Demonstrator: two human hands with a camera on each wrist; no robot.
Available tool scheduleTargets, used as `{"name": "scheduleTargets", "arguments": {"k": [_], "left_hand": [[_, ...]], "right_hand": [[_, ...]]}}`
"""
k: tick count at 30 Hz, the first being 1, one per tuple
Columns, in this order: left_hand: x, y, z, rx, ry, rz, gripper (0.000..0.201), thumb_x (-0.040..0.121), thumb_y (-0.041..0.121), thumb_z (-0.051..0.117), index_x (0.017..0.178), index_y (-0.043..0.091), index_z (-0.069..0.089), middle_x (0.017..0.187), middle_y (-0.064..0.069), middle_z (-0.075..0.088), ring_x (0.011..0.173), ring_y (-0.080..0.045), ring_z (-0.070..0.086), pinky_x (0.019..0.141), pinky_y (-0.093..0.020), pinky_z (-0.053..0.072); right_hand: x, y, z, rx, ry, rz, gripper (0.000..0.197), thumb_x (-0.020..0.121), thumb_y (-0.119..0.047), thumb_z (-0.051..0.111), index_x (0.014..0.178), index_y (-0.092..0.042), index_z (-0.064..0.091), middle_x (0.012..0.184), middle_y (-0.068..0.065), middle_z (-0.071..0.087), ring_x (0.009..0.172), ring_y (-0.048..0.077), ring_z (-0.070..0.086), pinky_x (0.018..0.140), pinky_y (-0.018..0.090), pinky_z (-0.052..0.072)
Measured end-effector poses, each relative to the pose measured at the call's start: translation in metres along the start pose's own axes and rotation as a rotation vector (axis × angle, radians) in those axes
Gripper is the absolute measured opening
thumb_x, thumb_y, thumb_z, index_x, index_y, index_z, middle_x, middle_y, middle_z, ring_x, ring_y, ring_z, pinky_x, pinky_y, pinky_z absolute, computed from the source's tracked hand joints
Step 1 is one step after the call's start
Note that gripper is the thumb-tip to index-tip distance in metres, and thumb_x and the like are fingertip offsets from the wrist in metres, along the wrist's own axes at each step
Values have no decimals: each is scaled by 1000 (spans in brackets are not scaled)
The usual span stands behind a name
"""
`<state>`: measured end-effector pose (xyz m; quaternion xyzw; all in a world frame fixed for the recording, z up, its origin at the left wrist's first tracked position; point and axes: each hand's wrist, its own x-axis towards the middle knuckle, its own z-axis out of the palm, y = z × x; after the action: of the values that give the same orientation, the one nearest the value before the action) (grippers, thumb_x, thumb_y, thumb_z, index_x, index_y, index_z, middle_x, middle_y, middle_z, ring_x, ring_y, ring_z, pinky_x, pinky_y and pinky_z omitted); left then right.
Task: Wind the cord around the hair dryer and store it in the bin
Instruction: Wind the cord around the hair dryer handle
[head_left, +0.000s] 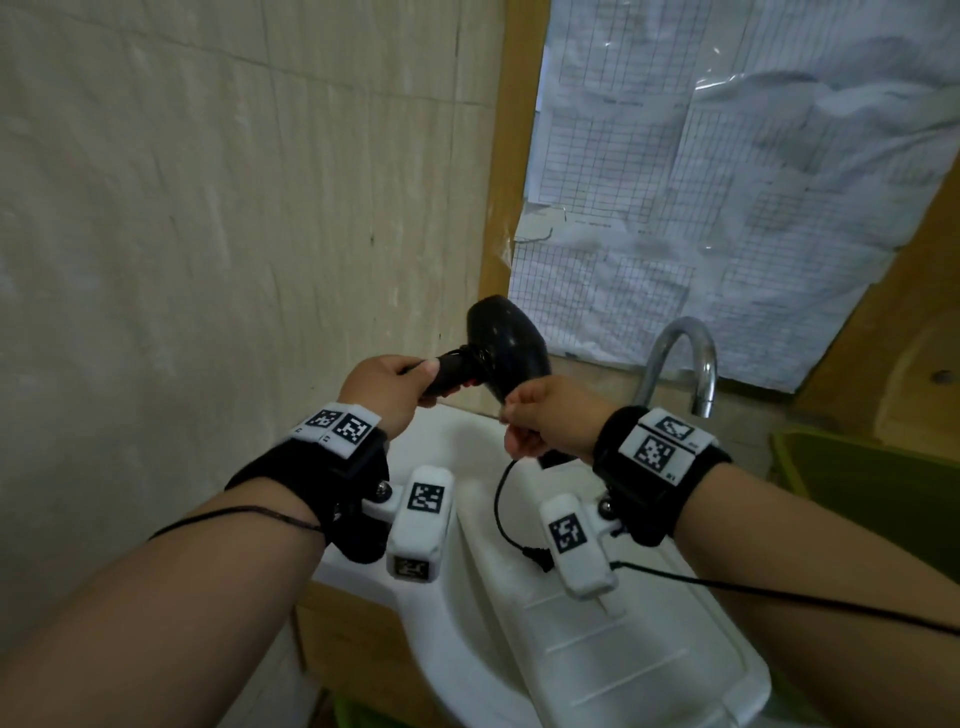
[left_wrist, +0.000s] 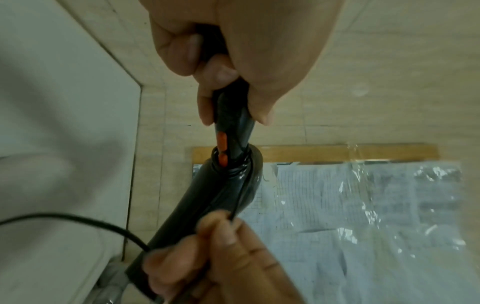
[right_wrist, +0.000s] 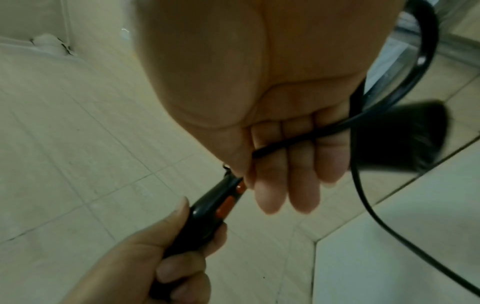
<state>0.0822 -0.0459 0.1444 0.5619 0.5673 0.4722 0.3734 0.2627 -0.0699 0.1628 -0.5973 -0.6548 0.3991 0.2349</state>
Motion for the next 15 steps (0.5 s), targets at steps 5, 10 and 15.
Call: {"name": "scheduleTargets", "arguments": {"k": [5,10,15], "left_hand": [[0,-8,0,-278,42,-119,34,93,30,48,117,11,63,81,-13,67,33,-10,32,42,-22,27],[-3,-8,-5,-711,-19,-156,37,95,30,44,119,5,58,81,-11,65,34,-6,30,35,-17,27],[-3,0,-13,-916,-119,-96,37,94,39,44,109,9,60,67,-5,70,33,-2,32,38,-15,27]], "right_hand": [[1,13,6,-32,15,-5,19,90,-16,49,75,-17,62,69,-2,68,67,7,62,78,23,49],[-1,20,12,-98,-27,1,27,93,-20,47,70,-19,61,67,-6,66,61,4,61,71,15,48],[0,29,5,-9,-3,27,35,96,-27,42,69,-14,58,56,1,55,48,12,55,49,15,44]]}}
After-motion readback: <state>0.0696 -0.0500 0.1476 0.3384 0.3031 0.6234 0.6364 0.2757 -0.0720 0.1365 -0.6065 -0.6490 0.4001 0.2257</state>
